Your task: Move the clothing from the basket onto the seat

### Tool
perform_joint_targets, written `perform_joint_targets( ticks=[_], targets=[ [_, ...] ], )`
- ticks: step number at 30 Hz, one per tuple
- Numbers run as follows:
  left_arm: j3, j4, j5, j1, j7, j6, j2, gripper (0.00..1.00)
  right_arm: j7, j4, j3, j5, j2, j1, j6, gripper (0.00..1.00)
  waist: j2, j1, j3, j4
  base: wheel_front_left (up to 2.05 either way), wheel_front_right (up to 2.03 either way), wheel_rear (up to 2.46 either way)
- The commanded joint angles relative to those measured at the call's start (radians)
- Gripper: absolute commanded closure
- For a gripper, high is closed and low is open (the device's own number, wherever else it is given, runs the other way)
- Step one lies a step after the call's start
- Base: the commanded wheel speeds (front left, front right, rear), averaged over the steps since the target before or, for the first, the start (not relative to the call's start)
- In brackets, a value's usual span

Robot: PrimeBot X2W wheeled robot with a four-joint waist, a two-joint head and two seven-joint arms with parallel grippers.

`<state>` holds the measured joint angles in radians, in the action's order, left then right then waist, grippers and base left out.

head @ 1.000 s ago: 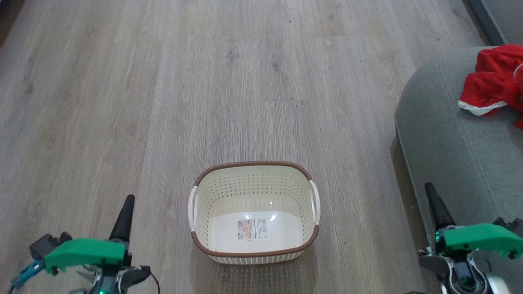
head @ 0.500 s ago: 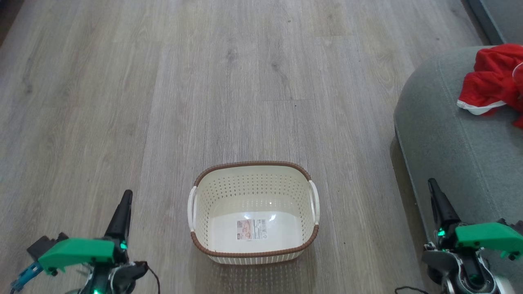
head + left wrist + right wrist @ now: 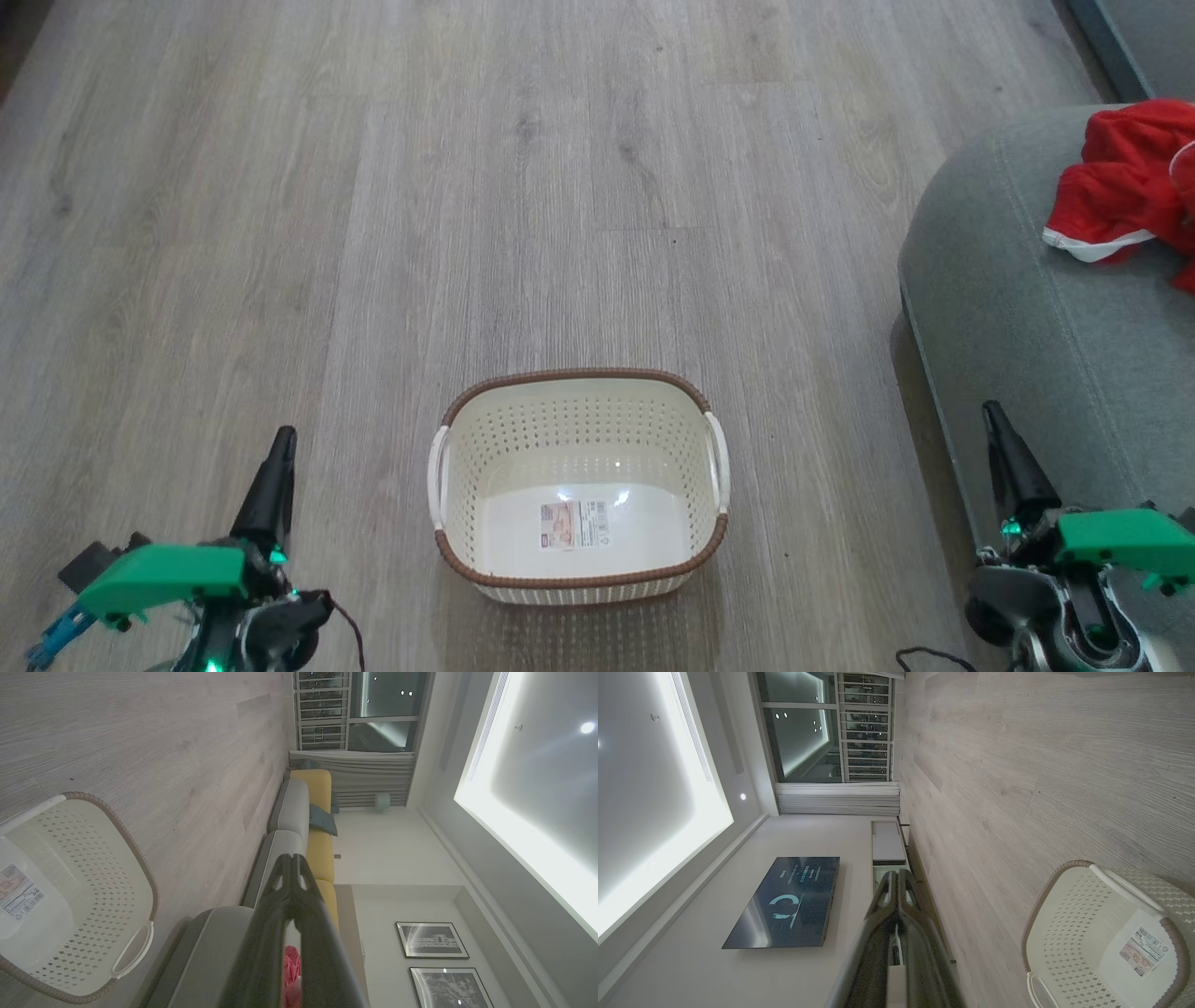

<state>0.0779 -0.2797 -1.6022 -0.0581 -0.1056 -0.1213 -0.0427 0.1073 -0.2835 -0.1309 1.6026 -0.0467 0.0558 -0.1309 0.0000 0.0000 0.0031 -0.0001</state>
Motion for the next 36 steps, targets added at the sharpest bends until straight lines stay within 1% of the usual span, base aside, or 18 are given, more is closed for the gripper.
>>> perform_joint_targets(
  ticks=[1,36],
  targets=[
    [0.036,0.034,-0.006,-0.05,-0.008,-0.009,-0.008,1.0,0.006,0.039,0.017,0.006,-0.004,0.052,0.0,1.0,0.0,0.0,0.0,0.0,0.0,0.0,0.0],
    [0.036,0.034,-0.006,-0.05,-0.008,-0.009,-0.008,1.0,0.006,0.039,0.017,0.006,-0.004,0.052,0.0,1.0,0.0,0.0,0.0,0.0,0.0,0.0,0.0]
  ],
)
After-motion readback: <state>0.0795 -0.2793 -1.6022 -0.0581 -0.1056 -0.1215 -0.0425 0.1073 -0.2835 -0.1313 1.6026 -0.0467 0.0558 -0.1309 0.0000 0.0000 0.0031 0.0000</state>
